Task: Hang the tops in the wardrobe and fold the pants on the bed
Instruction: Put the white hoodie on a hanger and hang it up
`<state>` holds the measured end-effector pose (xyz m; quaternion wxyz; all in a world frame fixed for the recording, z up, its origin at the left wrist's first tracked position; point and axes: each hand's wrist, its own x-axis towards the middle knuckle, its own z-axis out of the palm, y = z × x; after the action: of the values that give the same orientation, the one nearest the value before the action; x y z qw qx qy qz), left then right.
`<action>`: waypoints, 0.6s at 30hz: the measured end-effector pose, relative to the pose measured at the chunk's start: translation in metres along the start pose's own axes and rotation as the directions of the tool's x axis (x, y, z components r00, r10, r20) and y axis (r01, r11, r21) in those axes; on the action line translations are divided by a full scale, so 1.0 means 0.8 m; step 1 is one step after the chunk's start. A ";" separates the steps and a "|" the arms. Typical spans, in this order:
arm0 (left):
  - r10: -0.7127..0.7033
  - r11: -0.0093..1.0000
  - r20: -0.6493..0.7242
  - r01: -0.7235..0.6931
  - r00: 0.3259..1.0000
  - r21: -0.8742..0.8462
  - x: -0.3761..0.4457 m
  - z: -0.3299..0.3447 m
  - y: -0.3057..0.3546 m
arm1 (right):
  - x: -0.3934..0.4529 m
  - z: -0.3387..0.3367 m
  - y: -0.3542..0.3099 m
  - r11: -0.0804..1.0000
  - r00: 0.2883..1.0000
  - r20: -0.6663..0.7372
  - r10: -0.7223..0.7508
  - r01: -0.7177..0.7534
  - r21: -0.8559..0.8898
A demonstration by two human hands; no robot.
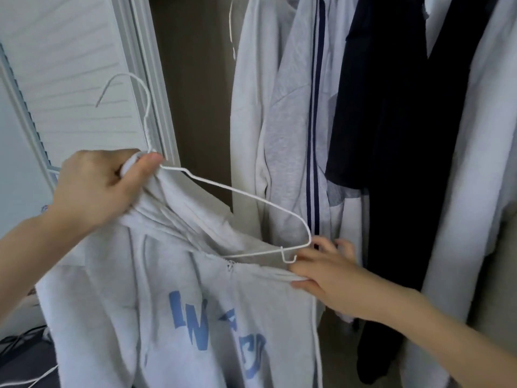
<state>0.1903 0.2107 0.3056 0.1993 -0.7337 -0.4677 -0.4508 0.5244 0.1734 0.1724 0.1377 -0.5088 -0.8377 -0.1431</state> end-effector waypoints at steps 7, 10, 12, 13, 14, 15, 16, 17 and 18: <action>0.294 0.916 0.196 -0.335 0.935 0.223 -0.009 -0.002 -0.016 | 0.009 -0.065 0.016 0.948 0.942 -0.312 -0.127 0.023 -0.318; 0.330 0.917 0.203 -0.364 0.922 0.161 -0.017 0.014 0.008 | 0.032 -0.104 0.001 0.976 0.917 -0.379 -0.122 0.041 -0.214; 0.284 0.943 0.157 -0.305 0.946 0.131 -0.021 0.033 0.037 | 0.061 -0.132 -0.033 0.984 0.879 -0.444 -0.177 0.174 -0.047; 0.232 0.964 0.148 -0.247 0.961 0.093 -0.022 0.041 0.052 | 0.074 -0.143 -0.053 0.975 0.863 -0.474 -0.174 0.218 0.039; 0.164 0.985 0.136 -0.170 0.977 0.040 -0.022 0.046 0.063 | 0.085 -0.149 -0.069 0.966 0.855 -0.498 -0.144 0.231 0.116; 0.085 0.996 0.103 -0.084 0.991 -0.015 -0.021 0.046 0.068 | 0.092 -0.151 -0.078 0.972 0.854 -0.515 -0.077 0.179 0.151; -0.002 0.997 0.058 0.006 0.998 -0.074 -0.016 0.042 0.066 | 0.096 -0.151 -0.079 0.990 0.849 -0.528 0.022 0.055 0.130; -0.088 0.986 0.014 0.089 0.996 -0.141 -0.011 0.034 0.059 | 0.094 -0.148 -0.072 0.988 0.845 -0.513 0.152 -0.116 0.102; -0.159 0.967 -0.022 0.151 0.987 -0.207 -0.007 0.025 0.049 | 0.088 -0.146 -0.062 0.950 0.845 -0.436 0.311 -0.296 0.104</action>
<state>0.2330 0.2034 0.2957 0.0956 -0.7027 -0.4709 -0.5247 0.4588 0.1648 0.3015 0.3554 -0.5857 -0.6948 -0.2188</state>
